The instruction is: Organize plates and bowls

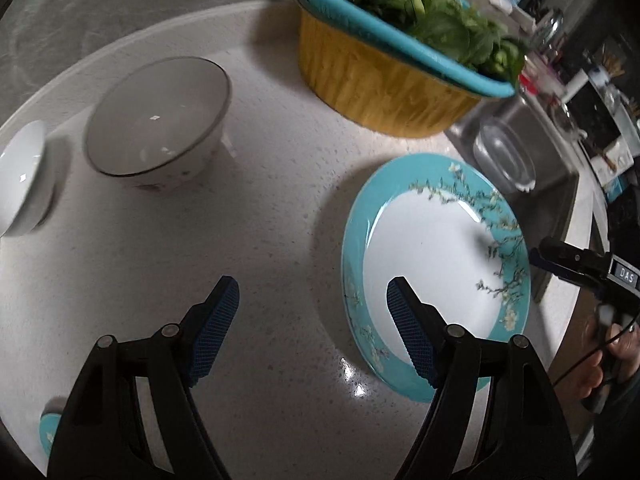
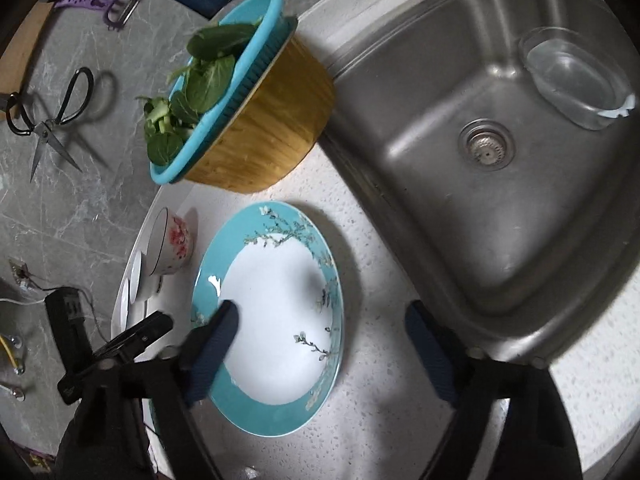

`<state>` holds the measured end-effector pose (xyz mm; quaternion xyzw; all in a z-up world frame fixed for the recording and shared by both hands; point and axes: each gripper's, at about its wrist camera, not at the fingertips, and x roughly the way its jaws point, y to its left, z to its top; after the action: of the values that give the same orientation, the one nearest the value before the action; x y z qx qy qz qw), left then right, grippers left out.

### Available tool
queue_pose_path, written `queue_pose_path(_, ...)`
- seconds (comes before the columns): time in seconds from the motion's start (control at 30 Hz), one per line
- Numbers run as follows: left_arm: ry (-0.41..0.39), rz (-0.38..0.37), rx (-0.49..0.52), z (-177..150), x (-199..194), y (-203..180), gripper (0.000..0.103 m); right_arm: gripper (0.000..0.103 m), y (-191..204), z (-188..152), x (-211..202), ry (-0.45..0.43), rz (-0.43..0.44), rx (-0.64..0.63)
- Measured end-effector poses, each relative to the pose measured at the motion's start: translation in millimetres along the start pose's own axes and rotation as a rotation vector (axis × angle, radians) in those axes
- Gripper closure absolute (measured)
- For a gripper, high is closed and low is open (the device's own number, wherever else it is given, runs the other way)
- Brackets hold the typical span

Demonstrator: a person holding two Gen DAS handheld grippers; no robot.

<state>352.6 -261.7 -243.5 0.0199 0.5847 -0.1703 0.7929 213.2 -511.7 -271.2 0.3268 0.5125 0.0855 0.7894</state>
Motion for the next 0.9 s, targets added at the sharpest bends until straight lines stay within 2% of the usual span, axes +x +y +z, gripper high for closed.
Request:
queue_pose_path(0.17,0.043,-0.038,0.003,-1.0,16.0,4.7,0.029,0.033,0.3,2.8,13.9,0.058,0.029,-0.014)
queue_pose_path(0.23,0.056,-0.044,0.008,-2.8,19.6,5.5,0.030,0.043,-0.6,4.3,17.7,0.072,0.033,-0.020)
queue_pose_path(0.37,0.098,-0.049,0.019,-0.5,34.4,4.6,0.042,0.060,-7.1,8.7,27.0,0.101,0.028,-0.015)
queue_pose_path(0.47,0.112,-0.058,0.019,0.6,43.2,4.7,0.043,0.061,-7.2,9.4,31.4,0.121,0.037,-0.017)
queue_pose_path(0.53,0.108,-0.066,0.016,1.9,43.5,5.5,0.048,0.061,-6.4,9.1,35.5,0.137,0.044,-0.019)
queue_pose_path(0.57,0.111,-0.078,0.012,3.1,44.2,5.9,0.059,0.063,-6.1,8.9,36.4,0.139,0.049,-0.019)
queue_pose_path(0.63,0.123,-0.103,0.009,3.9,46.4,5.3,0.074,0.066,-5.9,8.7,38.3,0.147,0.056,-0.015)
queue_pose_path(0.83,0.139,-0.132,0.013,2.0,50.5,-2.4,0.074,0.067,-5.4,8.1,40.4,0.160,0.065,-0.004)
queue_pose_path(0.9,0.148,-0.140,0.012,1.5,51.7,-5.4,0.082,0.069,-4.1,7.6,41.2,0.167,0.064,-0.004)
